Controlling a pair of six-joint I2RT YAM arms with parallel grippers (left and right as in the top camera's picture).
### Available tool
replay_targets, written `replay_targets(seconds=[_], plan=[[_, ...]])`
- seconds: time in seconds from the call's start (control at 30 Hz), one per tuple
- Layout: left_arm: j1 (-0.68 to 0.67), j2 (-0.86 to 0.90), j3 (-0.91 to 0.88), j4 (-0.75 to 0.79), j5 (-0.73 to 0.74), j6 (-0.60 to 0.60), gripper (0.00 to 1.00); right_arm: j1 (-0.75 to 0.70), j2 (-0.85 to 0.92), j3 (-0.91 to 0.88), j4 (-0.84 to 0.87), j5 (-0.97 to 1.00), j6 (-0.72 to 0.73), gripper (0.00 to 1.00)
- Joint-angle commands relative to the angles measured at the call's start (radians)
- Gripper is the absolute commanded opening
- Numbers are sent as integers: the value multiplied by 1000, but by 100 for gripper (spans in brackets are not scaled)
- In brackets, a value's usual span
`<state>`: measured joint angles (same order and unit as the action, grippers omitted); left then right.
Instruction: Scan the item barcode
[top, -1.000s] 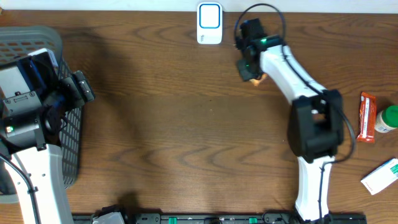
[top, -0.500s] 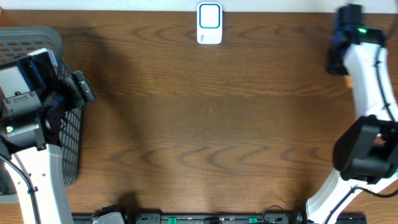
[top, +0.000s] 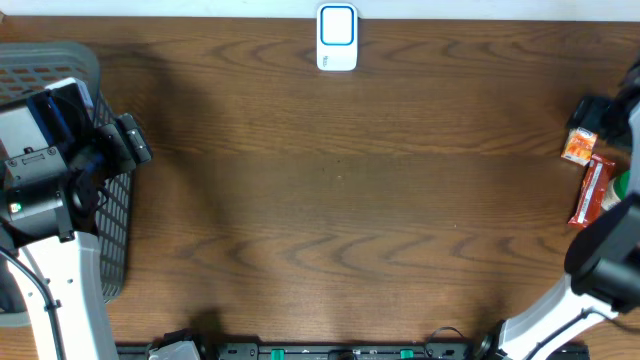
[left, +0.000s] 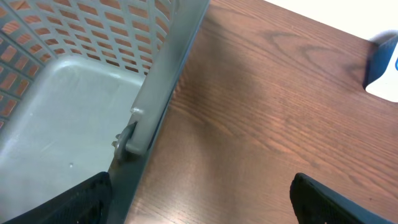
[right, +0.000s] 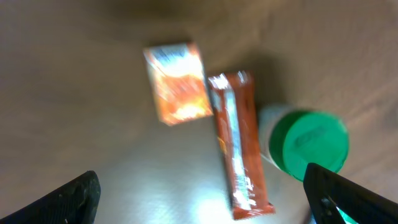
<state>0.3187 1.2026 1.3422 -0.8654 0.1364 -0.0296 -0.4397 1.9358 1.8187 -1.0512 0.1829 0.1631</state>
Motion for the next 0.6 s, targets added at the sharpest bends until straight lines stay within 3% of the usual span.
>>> replay_targets(seconds=[0.0,0.13,0.3,0.57], plan=[[-2,-1,-3,-6,10,-13,91,3,-229,124,30,-172,94,99],[-2,-1,-3,-4,10,-13,91,3,-411,179,108,-298,114,99],[-2,-1,-3,143,26,-13,91,3,-633,190,194,-349,140,99],[-2,-1,-3,806,254,-13,91,7,-810,190,367,-349,147,99]])
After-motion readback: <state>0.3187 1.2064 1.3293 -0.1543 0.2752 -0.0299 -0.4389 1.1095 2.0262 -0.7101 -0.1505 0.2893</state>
